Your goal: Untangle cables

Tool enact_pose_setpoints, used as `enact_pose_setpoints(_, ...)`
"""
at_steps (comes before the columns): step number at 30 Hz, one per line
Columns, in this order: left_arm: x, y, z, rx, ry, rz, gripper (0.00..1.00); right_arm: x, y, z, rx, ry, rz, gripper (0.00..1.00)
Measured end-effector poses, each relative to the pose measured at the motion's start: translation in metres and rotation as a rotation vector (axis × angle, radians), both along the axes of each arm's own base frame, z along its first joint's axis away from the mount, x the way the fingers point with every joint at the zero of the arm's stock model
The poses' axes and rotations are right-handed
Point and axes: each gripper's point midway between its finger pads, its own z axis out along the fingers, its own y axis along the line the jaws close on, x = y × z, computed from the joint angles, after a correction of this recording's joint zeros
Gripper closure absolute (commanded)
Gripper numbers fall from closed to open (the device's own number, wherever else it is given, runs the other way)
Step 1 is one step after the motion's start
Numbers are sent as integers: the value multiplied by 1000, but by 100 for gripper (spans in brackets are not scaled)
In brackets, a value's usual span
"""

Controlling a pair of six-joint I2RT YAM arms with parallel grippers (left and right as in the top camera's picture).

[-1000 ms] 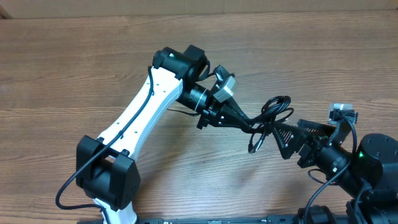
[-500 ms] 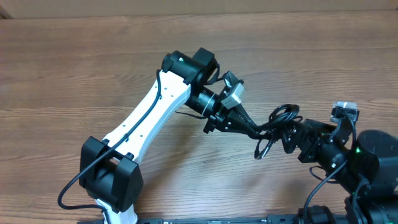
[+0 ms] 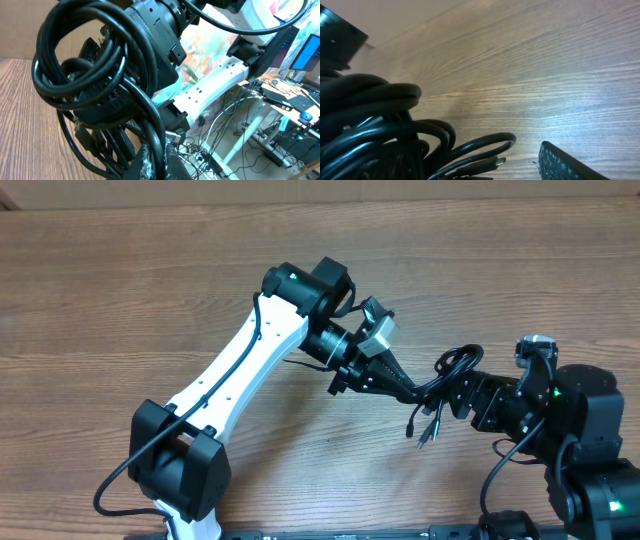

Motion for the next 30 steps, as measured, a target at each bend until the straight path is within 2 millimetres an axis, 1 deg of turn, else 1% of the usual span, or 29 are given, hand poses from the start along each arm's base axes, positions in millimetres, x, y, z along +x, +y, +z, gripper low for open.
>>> enact_pose_setpoints(11, 15, 10, 1, 1, 6, 48, 96, -5, -12, -14, -61, 62, -46, 23)
enact_pose_setpoints(16, 21, 17, 5, -1, 7, 74, 96, -4, -13, -15, -65, 64, -53, 23)
enact_pose_setpoints(23, 20, 18, 7, 6, 22, 78, 96, -4, -15, -15, -75, 65, -62, 23)
enact_pose_setpoints(26, 21, 19, 7, 18, 47, 84, 96, -3, -18, -16, -89, 63, -76, 26)
enact_pose_setpoints(30, 30, 25, 8, 34, 87, 116, 96, -2, -22, -17, -103, 63, -97, 28)
